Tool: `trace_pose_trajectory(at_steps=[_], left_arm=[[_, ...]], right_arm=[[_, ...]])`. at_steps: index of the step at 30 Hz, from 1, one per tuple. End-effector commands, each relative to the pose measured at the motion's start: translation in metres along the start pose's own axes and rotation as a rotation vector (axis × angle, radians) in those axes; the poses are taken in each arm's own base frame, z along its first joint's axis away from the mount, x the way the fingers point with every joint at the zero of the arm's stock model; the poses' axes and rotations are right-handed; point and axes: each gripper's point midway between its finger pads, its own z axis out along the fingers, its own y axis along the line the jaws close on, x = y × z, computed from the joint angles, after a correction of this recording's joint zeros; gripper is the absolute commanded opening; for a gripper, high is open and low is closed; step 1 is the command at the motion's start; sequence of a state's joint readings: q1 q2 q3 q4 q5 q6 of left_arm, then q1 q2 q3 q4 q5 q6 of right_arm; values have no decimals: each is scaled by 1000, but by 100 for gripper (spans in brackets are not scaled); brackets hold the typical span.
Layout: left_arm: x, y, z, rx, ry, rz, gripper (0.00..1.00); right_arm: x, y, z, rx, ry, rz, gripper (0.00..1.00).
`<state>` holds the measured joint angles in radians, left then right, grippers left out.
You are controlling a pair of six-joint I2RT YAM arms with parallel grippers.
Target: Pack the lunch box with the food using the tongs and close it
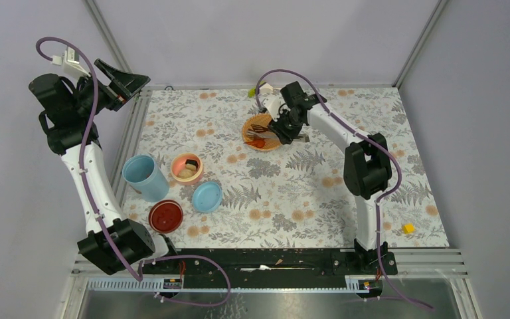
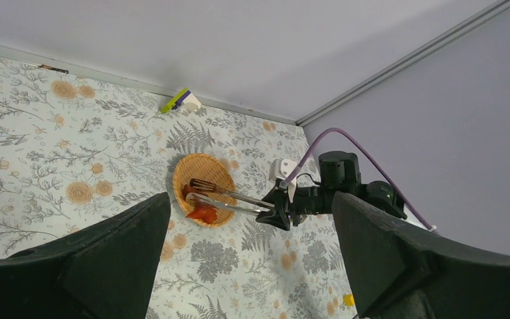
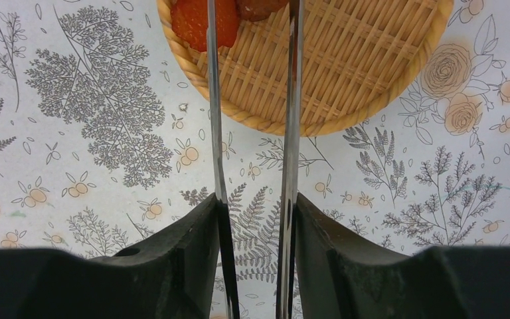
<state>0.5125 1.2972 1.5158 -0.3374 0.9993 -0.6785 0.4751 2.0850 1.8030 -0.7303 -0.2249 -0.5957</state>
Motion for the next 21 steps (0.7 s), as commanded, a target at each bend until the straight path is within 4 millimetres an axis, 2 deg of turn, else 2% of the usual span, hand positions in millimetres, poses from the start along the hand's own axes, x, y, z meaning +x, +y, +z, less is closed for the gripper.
trace_pose_trajectory(at_steps=[1,9,21], left_arm=[[-7,-12,-1,32,-24,54,99],[-7,-10,-1,31,-22,47,99],[-7,-10,-1,28,-23,47,99]], right_arm=[[-14,-8,-8,40,-15,-28,47],[-23,-17,-23,70,-53,-12,40],[-49,-22,-57,82,-162,22,38]])
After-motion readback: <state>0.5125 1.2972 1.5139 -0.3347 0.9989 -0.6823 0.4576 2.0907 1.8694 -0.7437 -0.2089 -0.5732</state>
